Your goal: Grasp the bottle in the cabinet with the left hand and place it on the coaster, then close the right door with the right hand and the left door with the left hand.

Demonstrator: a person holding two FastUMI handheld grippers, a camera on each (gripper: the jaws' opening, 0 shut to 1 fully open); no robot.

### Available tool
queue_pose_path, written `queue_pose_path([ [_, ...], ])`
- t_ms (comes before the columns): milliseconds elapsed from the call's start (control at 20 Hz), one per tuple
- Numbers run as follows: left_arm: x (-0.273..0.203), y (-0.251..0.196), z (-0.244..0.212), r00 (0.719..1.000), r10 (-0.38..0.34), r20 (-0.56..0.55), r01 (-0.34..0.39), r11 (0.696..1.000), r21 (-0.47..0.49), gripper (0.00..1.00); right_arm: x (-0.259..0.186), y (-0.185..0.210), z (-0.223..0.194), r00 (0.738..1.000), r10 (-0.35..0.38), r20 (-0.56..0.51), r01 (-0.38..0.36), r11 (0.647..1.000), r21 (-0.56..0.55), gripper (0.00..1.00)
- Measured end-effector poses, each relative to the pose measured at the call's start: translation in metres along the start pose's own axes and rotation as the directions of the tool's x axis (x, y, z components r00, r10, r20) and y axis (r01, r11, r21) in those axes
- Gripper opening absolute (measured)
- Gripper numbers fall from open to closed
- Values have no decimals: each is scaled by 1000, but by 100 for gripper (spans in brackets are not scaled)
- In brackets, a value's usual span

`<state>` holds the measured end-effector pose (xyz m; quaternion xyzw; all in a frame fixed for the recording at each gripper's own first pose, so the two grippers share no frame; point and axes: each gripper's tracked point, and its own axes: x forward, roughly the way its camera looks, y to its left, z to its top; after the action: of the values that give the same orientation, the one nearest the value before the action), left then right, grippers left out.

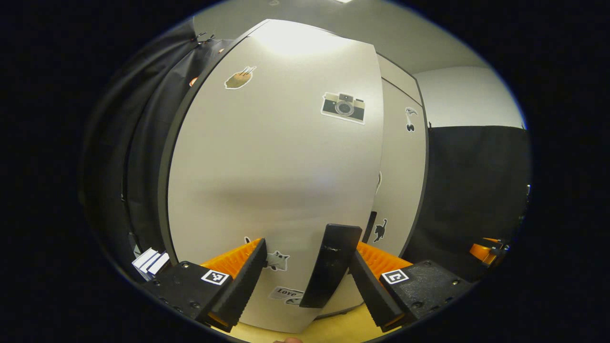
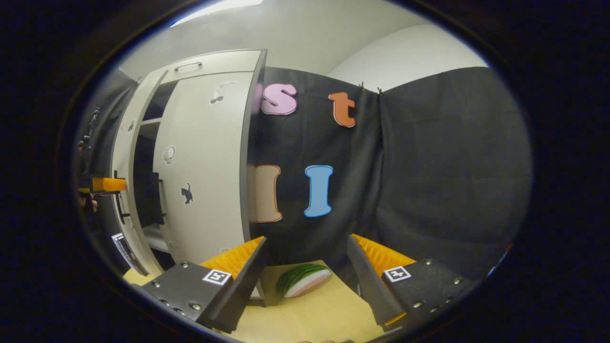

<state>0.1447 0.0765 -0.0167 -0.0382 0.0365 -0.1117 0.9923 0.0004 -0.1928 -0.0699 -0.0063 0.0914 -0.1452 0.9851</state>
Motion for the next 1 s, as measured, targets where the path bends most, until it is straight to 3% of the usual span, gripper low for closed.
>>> queue_pose_path([
  [250, 12, 1, -3, 1000, 15, -10, -15, 999, 47, 100, -5, -18, -2, 999, -43, -2, 43, 999, 18, 100],
  [1000, 35, 5, -7, 1000, 30, -8, -30, 997, 77, 100, -11, -39, -13, 996, -85, -23, 86, 995, 53, 97],
])
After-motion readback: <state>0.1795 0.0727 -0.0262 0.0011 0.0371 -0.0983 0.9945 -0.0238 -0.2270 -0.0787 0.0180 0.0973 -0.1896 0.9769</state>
